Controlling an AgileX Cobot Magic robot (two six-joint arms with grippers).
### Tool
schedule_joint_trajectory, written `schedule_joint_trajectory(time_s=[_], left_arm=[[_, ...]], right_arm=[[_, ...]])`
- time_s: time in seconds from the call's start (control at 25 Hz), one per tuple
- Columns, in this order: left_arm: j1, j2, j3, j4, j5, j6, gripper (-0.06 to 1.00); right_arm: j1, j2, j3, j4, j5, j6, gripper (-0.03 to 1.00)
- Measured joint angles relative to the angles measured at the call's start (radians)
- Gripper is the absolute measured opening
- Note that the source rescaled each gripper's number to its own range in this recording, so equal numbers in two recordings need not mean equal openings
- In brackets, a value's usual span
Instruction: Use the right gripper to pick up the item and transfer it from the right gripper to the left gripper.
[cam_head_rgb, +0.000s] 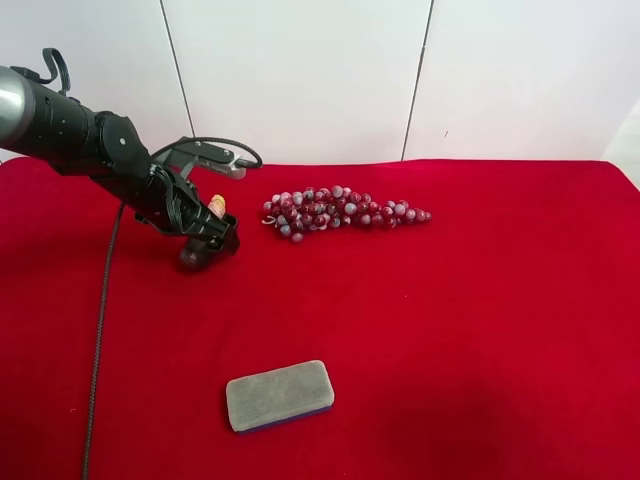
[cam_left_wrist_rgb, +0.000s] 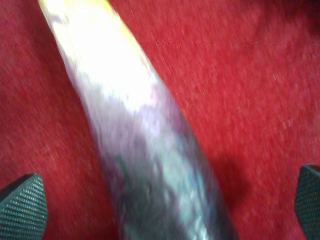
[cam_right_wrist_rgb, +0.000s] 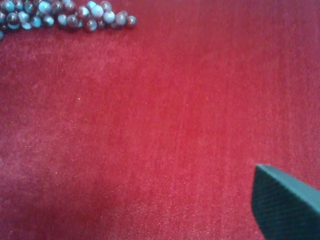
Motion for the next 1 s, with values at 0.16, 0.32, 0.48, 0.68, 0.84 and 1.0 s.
schedule_joint_trajectory(time_s=[0.16, 0.32, 0.48, 0.68, 0.84, 1.0], left_arm=[[0.000, 0.000, 0.000, 0.000, -0.027, 0.000, 1.00], [0.000, 0.000, 0.000, 0.001, 0.033, 0.000, 1.00], [0.000, 0.000, 0.000, 0.002, 0.103, -0.002, 1.00], [0.000, -0.019, 0.000, 0.031, 0.200, -0.004, 1.00], [0.000, -0.092, 0.000, 0.036, 0.268, -0.023, 1.00], [0.000, -0.181, 0.000, 0.041, 0.300, -0.069, 1.00]], right_arm=[[0.000, 0.000, 0.000, 0.000, 0.000, 0.000, 1.00], [0.000, 0.000, 0.000, 0.000, 0.000, 0.000, 1.00], [0.000, 0.000, 0.000, 0.000, 0.000, 0.000, 1.00], [0.000, 0.000, 0.000, 0.000, 0.000, 0.000, 1.00], [0.000, 0.000, 0.000, 0.000, 0.000, 0.000, 1.00], [0.000, 0.000, 0.000, 0.000, 0.000, 0.000, 1.00]])
